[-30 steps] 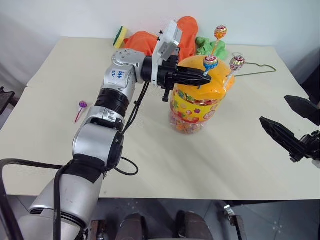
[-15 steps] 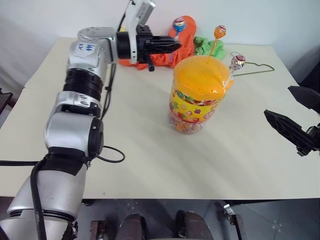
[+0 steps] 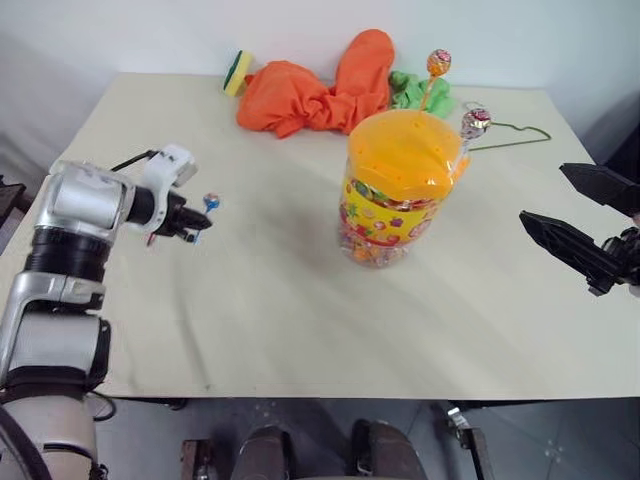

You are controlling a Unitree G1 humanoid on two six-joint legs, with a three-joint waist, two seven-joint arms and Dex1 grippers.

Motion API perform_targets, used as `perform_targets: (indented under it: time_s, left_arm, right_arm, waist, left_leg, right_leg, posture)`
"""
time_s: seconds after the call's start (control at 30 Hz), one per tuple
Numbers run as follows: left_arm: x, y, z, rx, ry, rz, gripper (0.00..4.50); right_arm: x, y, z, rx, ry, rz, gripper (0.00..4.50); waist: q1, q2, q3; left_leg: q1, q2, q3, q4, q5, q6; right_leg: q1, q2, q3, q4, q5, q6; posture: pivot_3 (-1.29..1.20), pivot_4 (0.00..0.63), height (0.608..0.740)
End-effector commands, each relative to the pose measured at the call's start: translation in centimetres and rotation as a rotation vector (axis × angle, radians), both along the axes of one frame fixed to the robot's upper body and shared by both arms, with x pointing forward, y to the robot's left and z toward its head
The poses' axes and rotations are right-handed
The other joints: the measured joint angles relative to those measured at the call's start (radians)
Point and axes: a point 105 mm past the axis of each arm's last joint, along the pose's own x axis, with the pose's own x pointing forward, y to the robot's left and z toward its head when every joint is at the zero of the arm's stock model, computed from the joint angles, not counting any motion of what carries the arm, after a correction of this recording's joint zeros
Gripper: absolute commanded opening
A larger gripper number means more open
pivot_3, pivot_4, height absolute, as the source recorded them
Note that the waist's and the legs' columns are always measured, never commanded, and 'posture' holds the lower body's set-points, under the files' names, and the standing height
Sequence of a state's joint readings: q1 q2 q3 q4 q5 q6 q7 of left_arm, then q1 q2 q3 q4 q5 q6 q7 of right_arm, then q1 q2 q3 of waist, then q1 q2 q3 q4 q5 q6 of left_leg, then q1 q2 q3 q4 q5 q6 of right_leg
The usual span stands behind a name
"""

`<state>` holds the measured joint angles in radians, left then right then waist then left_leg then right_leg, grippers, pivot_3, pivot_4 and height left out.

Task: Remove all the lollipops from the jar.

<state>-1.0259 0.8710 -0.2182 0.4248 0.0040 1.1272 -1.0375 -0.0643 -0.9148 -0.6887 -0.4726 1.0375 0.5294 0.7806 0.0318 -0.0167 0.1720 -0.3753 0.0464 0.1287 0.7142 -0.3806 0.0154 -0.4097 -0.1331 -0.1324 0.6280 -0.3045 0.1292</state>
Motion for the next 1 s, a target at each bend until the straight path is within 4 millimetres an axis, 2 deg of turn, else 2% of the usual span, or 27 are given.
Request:
perform_targets:
  time_s: [0.03,0.17,0.4,0.5,0.77,0.9,1.0]
  left_arm:
    - [-1.8,1.7,-0.7,0.079,0.060,0.041,0.02]
    - [-3.6,3.6,-1.8,0.147,0.137,0.075,0.02]
    - [-4.6,4.2,-1.7,0.204,0.165,0.048,0.02]
    - [-4.7,3.7,-1.2,0.170,0.161,0.034,0.70]
    - [-6.1,3.5,0.1,0.198,0.180,0.003,3.15]
    - [-6.2,3.1,1.9,0.205,0.131,-0.013,4.37]
    - [-4.8,0.9,5.2,0.161,-0.031,-0.105,4.48]
  right_arm:
    - [0.1,0.2,0.6,-0.026,-0.021,0.023,4.50]
    - [0.4,0.3,0.5,-0.029,-0.017,0.043,4.50]
    - [0.7,0.7,0.2,-0.025,-0.019,0.064,4.50]
    - [0.7,0.9,0.2,-0.021,-0.022,0.071,4.50]
    - [0.4,0.7,0.1,-0.022,-0.019,0.063,4.50]
    - [0.4,0.5,0.2,-0.024,-0.019,0.056,4.50]
    - [0.6,0.6,0.3,-0.038,-0.016,0.050,4.50]
  waist:
    - [0.000,0.000,0.000]
    - [-0.005,0.001,0.000]
    - [-0.003,0.001,0.000]
    - [-0.005,0.001,0.000]
    - [-0.006,0.001,0.001]
    - [-0.004,0.001,0.001]
    - [0.004,0.000,0.001]
  left_leg:
    - [0.000,0.000,0.000,0.000,0.000,0.000]
    - [0.000,0.000,0.000,0.000,0.000,0.000]
    - [0.000,0.000,0.000,0.000,0.000,0.000]
    - [0.000,0.000,0.001,0.000,0.000,0.000]
    - [0.000,0.000,0.001,0.000,0.000,0.000]
    - [0.000,0.000,0.001,0.000,0.000,-0.001]
    - [0.000,0.000,0.000,0.001,0.000,-0.001]
  right_leg:
    - [0.000,0.000,0.000,0.000,0.000,0.000]
    - [0.000,0.000,0.001,0.001,0.000,0.000]
    - [0.000,0.000,0.001,0.001,0.000,0.000]
    - [0.000,0.000,0.001,0.001,0.000,0.000]
    - [-0.001,0.000,0.001,0.001,0.000,0.000]
    - [-0.001,0.000,0.001,0.001,0.000,0.000]
    - [-0.001,0.000,0.001,0.001,0.000,0.000]
  posture:
    - [0.00,0.150,0.740]
    - [0.00,0.150,0.740]
    - [0.00,0.150,0.740]
    - [0.00,0.150,0.740]
    - [0.00,0.150,0.740]
    - [0.00,0.150,0.740]
    - [0.00,0.150,0.740]
